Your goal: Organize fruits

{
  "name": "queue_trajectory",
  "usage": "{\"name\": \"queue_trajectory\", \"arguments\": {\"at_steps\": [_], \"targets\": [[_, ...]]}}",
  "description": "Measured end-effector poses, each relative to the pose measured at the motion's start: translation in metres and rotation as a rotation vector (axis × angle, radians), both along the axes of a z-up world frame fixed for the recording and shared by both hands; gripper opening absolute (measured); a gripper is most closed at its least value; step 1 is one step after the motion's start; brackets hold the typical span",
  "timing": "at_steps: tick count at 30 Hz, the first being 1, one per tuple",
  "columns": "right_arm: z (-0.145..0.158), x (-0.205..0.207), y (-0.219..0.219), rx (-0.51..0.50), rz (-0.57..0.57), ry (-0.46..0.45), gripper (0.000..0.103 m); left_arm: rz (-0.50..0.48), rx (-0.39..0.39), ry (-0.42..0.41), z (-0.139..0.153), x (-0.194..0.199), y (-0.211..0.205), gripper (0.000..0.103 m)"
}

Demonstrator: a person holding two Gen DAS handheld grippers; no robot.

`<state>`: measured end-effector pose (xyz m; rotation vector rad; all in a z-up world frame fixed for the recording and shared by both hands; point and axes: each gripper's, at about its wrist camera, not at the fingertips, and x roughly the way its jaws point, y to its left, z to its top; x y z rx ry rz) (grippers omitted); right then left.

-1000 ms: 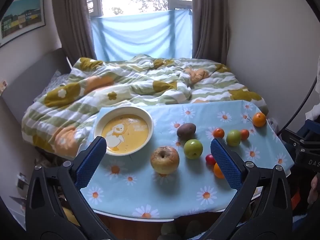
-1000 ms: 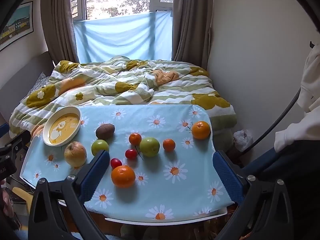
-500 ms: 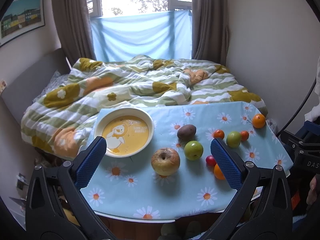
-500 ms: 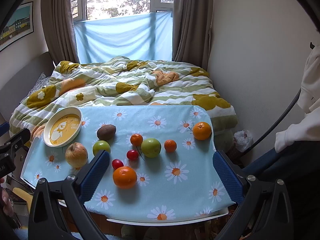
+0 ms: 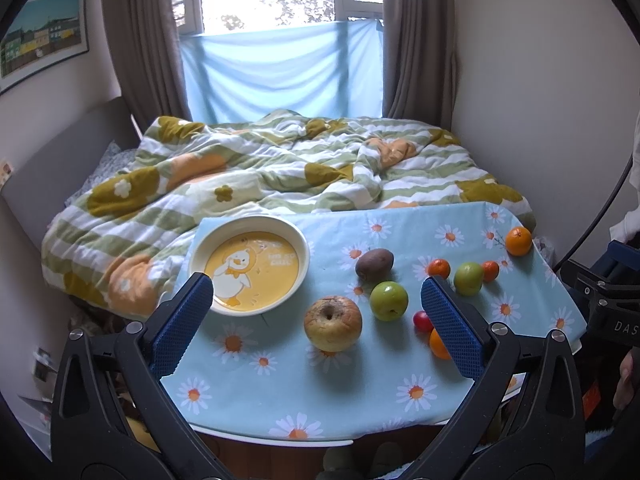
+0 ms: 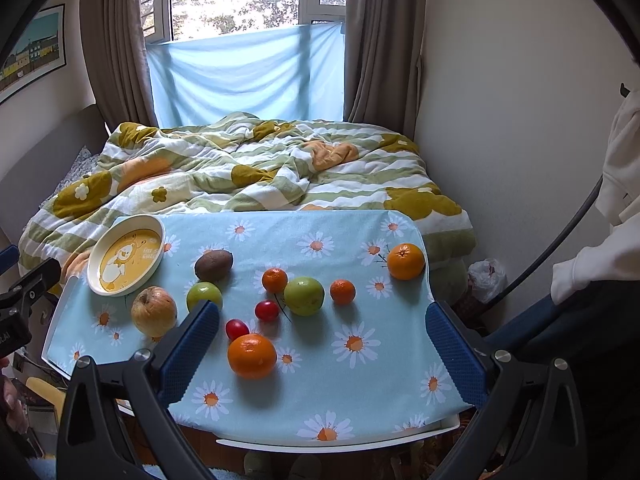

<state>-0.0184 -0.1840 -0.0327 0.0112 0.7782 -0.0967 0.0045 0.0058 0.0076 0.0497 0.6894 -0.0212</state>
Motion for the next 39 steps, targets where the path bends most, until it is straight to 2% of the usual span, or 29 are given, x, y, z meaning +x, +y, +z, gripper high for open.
{"name": "queue_trajectory", "arguments": {"at_steps": [39], "targets": [[0.0011,0.0006,0.0038,0.0,0.001,0.0,0.103,0.001,0.001,0.005,-0.0022,0.0011,0.0051,0.103]]}}
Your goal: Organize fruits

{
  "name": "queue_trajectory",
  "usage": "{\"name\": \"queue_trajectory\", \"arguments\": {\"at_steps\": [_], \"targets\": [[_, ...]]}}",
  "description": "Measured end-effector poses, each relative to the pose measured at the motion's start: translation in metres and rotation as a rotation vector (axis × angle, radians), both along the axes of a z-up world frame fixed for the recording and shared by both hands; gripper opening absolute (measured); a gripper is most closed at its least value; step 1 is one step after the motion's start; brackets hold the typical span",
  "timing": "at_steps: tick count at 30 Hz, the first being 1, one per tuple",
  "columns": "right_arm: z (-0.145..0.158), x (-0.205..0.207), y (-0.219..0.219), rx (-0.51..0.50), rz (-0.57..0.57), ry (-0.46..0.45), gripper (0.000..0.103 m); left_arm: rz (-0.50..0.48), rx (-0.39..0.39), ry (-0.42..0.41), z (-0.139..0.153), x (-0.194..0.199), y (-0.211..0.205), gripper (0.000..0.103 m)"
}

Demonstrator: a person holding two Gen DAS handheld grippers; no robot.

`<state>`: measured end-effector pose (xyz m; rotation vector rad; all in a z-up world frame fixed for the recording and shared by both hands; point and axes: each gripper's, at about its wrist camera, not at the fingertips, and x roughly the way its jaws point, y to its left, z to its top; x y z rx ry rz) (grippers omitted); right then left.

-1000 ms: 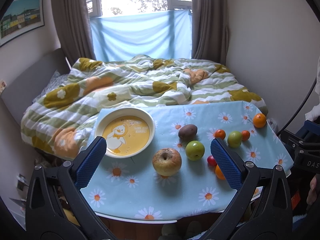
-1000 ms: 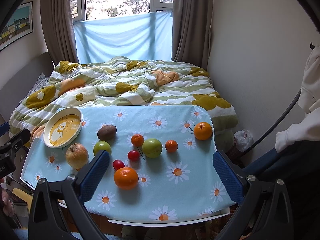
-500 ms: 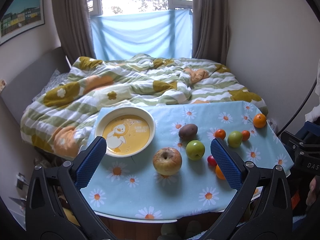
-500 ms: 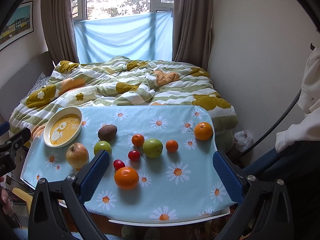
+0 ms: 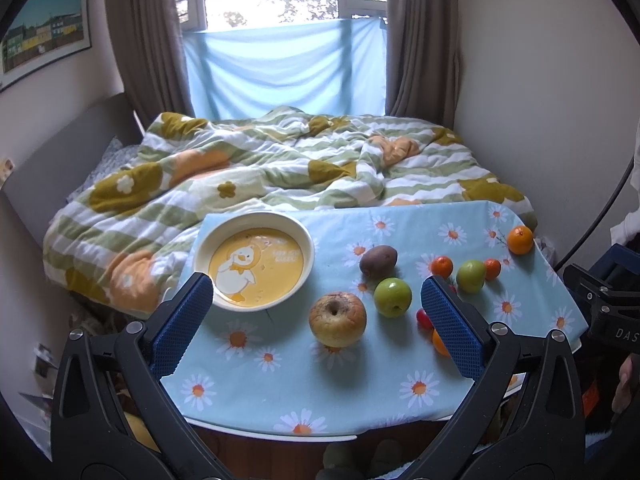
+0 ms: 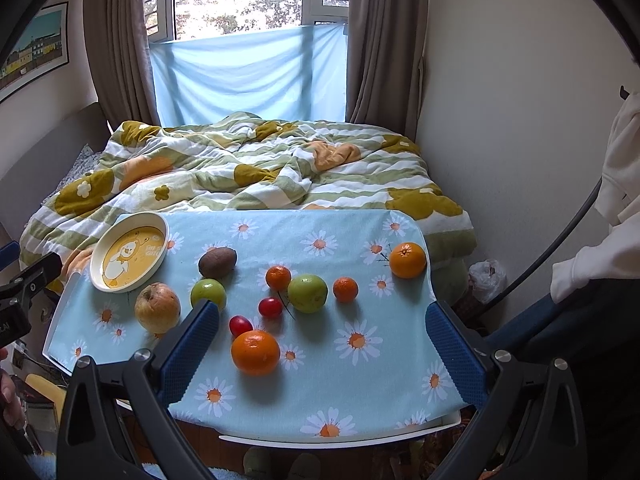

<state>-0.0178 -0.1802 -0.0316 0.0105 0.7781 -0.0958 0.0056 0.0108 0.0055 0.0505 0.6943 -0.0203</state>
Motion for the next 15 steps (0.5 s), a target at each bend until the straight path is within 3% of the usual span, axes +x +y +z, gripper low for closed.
{"name": "queue_trajectory", "arguments": {"at_steps": [15], "targets": [[-0.0003,0.0006,-0.0011,0.002,0.004,0.004,0.103,0.009,-0.001,0.004,-0.0027,-0.0038,0.0041,0.103]]}}
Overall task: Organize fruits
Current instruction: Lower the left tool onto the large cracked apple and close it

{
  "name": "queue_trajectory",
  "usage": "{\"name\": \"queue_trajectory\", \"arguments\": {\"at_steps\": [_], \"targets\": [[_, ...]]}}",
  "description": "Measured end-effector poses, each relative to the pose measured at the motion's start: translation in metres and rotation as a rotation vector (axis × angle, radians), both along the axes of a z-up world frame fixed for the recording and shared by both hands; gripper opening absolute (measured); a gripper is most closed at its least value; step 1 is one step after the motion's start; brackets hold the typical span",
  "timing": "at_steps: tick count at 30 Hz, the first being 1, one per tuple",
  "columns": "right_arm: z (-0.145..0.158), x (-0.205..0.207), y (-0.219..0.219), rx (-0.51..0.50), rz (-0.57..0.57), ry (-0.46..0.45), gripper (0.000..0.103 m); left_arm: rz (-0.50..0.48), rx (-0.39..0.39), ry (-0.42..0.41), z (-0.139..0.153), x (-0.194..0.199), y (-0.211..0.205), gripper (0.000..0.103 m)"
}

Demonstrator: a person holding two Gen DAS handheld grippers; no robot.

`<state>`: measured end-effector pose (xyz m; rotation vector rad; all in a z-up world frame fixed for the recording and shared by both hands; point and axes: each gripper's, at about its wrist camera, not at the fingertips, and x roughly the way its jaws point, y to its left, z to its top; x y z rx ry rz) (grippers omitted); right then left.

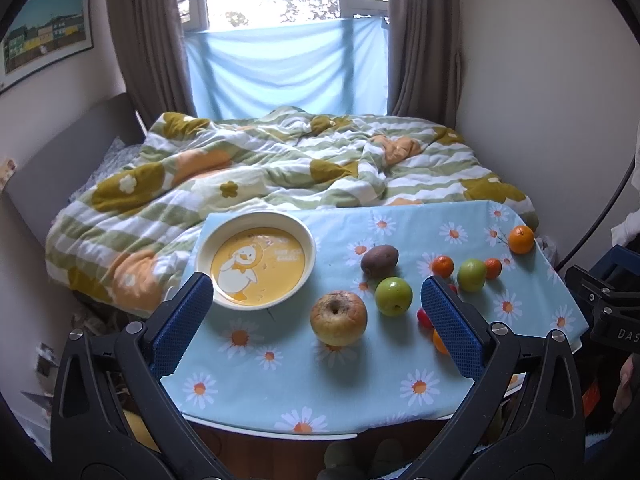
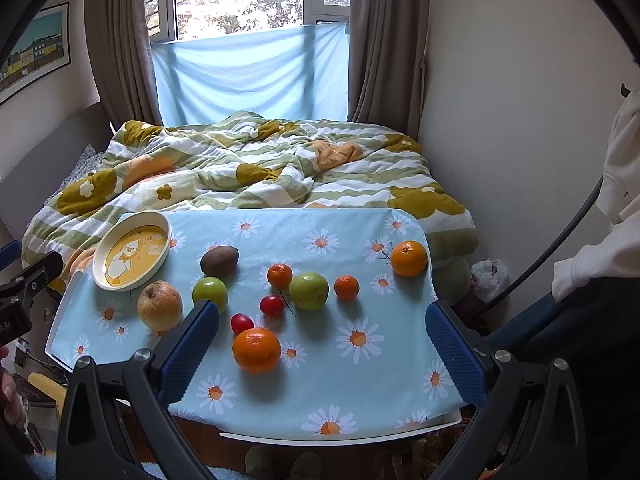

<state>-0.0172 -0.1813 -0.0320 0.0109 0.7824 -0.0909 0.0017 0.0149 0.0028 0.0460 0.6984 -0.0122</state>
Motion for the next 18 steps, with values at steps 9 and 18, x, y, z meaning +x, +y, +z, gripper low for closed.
{"name": "queue_trajectory", "arguments": {"at_steps": [9,18], "targets": [[-0.007,0.005,-0.007,0.025,0.061,0.057,0.103,0.038,-0.004,0.063,-0.005,-0.001,-0.003,0.103],[-0.047,0.022,-0.013,0.071,0.158,0.152,0.103,0.029,0.043,0.168,-0.046,0.012,-0.011,0.103]]}}
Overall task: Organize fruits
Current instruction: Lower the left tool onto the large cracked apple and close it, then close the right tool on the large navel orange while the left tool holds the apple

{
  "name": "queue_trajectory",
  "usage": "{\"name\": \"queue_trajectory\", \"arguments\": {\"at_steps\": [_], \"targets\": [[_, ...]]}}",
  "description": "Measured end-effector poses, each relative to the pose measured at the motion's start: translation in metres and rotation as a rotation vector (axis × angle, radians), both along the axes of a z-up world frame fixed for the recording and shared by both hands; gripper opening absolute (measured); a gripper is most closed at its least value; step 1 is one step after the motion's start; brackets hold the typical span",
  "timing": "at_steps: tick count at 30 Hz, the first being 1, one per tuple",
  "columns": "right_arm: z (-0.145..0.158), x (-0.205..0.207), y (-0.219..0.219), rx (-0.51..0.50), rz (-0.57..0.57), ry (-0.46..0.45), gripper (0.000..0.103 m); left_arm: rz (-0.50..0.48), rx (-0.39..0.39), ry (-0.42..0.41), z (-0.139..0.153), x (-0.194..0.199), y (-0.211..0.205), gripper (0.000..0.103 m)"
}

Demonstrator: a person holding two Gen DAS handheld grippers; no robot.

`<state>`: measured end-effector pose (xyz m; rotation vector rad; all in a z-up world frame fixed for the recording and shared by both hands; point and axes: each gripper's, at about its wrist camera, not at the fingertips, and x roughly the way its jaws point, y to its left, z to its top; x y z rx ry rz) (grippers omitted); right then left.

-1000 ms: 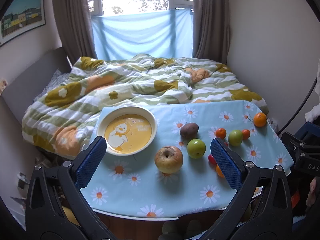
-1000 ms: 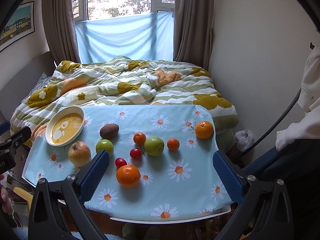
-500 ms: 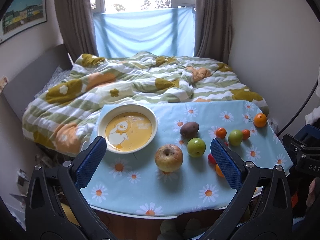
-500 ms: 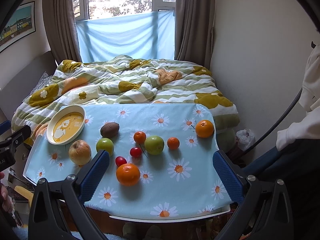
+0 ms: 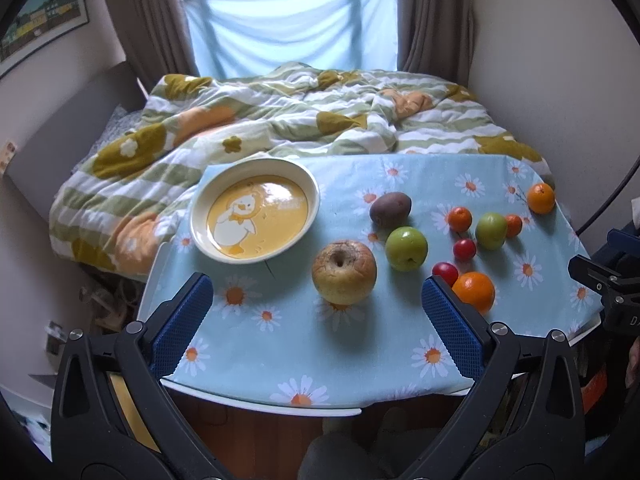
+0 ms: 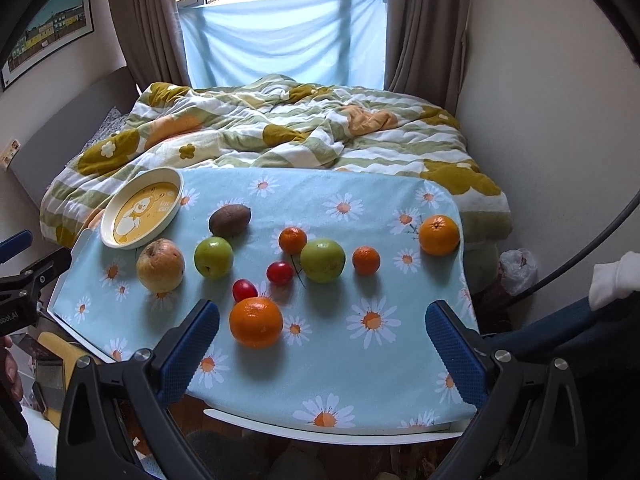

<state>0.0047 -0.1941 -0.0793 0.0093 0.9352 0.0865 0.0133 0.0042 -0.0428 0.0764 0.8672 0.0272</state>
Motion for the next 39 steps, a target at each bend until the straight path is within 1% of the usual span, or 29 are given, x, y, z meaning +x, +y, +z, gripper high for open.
{"name": "queue_trajectory", "arguments": {"at_steps": [3,8,15,20,27,29,30,31,32,33,34,36,39], "targets": [[-0.014,0.003,0.005,0.032,0.018,0.036,0.103,-0.028,0.016,0.033,-0.015,0.011,0.0,0.103],[-0.042,0.008,0.023,0.033,0.026,0.084,0.103,-0.108,0.016,0.097,-0.041,0.036,0.004,0.103],[-0.076,0.013,0.041,0.042,-0.016,0.148,0.103,-0.233,-0.024,0.188,-0.08,0.065,0.003,0.103],[-0.091,0.016,0.05,0.04,-0.056,0.169,0.103,-0.305,-0.049,0.227,-0.101,0.08,-0.001,0.103],[-0.102,0.021,0.061,0.024,-0.084,0.168,0.103,-0.357,-0.082,0.276,-0.124,0.099,-0.002,0.101],[-0.103,0.023,0.064,0.016,-0.084,0.167,0.103,-0.368,-0.092,0.285,-0.128,0.102,-0.002,0.097],[-0.104,0.025,0.066,0.011,-0.084,0.166,0.103,-0.373,-0.093,0.291,-0.13,0.104,-0.002,0.091],[-0.105,0.026,0.067,0.005,-0.084,0.167,0.103,-0.378,-0.093,0.298,-0.132,0.105,-0.003,0.088],[-0.106,0.027,0.068,0.001,-0.084,0.167,0.102,-0.381,-0.092,0.303,-0.134,0.106,-0.003,0.088],[-0.106,0.028,0.069,0.0,-0.085,0.167,0.101,-0.383,-0.09,0.304,-0.136,0.107,-0.003,0.086],[-0.107,0.029,0.07,0.0,-0.085,0.169,0.1,-0.382,-0.083,0.304,-0.137,0.108,-0.003,0.081],[-0.108,0.032,0.072,0.0,-0.085,0.17,0.099,-0.388,-0.09,0.302,-0.138,0.108,0.001,0.081],[-0.111,0.035,0.074,-0.001,-0.075,0.173,0.092,-0.385,-0.106,0.301,-0.138,0.109,0.005,0.08]]}}
